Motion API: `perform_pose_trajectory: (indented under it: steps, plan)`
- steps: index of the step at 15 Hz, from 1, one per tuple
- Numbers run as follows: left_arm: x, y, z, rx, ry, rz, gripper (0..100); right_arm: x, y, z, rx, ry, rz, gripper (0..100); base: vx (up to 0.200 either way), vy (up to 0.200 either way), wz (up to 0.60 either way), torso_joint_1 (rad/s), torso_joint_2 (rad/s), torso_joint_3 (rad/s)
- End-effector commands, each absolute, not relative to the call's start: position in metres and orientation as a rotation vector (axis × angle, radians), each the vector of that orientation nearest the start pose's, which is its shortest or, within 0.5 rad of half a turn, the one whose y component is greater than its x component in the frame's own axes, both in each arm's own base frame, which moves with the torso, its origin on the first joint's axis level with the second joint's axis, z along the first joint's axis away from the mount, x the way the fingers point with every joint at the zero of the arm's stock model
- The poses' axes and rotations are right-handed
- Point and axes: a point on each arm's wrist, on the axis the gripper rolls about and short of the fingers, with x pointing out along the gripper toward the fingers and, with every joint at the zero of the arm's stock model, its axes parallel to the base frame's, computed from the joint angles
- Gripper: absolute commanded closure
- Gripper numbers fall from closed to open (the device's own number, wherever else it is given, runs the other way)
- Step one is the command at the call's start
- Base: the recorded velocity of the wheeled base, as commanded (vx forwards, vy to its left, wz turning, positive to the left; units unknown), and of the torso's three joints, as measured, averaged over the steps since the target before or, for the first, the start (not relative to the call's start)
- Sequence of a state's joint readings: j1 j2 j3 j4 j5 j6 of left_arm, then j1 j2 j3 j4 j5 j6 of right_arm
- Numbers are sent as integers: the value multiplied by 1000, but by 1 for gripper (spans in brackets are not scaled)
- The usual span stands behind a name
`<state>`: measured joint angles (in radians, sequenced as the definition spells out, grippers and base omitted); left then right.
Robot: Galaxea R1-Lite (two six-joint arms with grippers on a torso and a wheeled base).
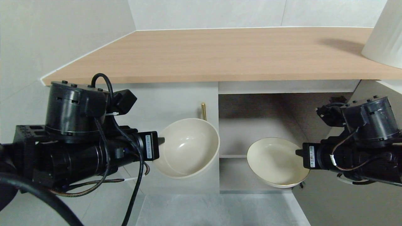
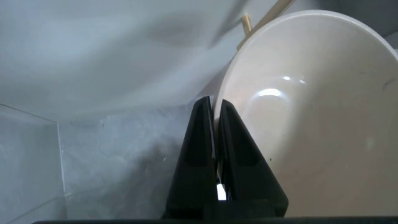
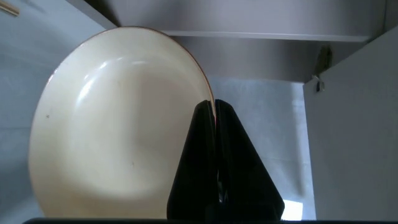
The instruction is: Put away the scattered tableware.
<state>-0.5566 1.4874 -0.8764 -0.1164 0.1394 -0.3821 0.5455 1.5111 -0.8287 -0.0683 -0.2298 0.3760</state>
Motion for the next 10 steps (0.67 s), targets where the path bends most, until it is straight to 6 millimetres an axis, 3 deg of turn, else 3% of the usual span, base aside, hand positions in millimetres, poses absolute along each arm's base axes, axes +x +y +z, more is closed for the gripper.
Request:
perform_pose_trajectory:
  steps: [1,6,7,10]
  plan:
    - [215,-130,211,-199,540,-312,100,217,126,186,123,630,191,100,0,0,0,0,0,0]
    - [215,-130,211,-200,540,-312,100,240,140,152,56,727,174,100,0,0,0,0,0,0]
    - [216,-131,211,-200,541,-311,100,259,150,135,61,719,145,100,0,0,0,0,0,0]
    - [217,-132,209,-197,547,-311,100,290,163,87,62,731,31,100,0,0,0,0,0,0]
